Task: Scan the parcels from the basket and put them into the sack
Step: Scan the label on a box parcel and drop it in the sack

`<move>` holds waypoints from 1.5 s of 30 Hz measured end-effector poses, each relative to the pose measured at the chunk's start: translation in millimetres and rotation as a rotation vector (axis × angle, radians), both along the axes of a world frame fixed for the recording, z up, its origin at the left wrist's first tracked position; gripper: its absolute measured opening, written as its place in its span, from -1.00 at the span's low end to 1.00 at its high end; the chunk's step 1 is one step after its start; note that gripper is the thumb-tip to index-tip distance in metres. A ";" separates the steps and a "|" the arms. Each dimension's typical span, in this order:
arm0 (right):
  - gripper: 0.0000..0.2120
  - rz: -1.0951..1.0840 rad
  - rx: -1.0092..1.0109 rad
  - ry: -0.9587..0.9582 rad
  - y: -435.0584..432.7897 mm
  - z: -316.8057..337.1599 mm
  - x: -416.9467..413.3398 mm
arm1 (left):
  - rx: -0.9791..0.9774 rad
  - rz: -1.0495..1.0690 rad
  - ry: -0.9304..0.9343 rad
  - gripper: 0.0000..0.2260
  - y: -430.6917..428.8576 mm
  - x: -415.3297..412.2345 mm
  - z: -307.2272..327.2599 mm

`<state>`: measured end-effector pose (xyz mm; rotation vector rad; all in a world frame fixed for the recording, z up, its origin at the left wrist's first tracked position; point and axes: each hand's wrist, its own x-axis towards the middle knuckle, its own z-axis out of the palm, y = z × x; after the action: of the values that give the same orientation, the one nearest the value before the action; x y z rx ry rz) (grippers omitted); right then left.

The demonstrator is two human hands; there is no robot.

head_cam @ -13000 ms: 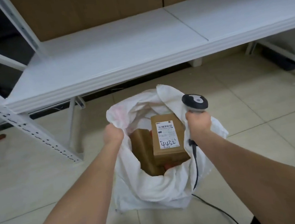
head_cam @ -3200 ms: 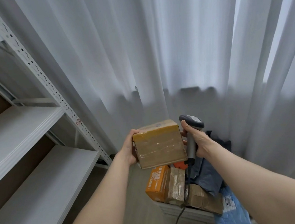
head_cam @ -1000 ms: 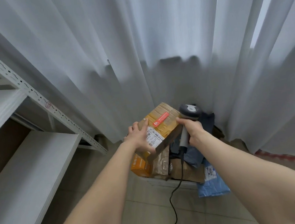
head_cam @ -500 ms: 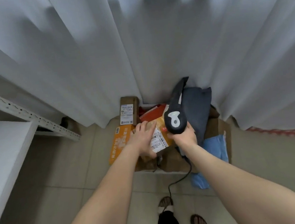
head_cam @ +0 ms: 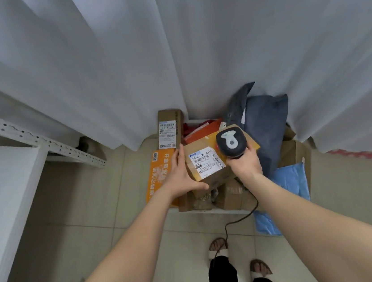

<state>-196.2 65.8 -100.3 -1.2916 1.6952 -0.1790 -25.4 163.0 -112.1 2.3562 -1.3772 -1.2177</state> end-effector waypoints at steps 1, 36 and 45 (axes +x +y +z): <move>-0.33 -0.004 0.003 0.005 -0.4 -1.2 0.0 | -0.015 0.026 0.008 0.26 -2.7 -1.1 0.0; -0.94 0.399 0.104 -0.544 155.4 318.5 -40.9 | -0.487 0.192 -0.256 0.13 161.4 -16.1 283.7; -0.93 0.506 0.110 -0.529 212.7 354.6 -11.7 | -0.512 0.233 -0.287 0.12 224.8 15.7 304.2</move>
<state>-207.9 278.4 254.3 -1.3967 0.8930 -0.1108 -9.6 387.7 192.1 2.2789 -1.2508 -0.4094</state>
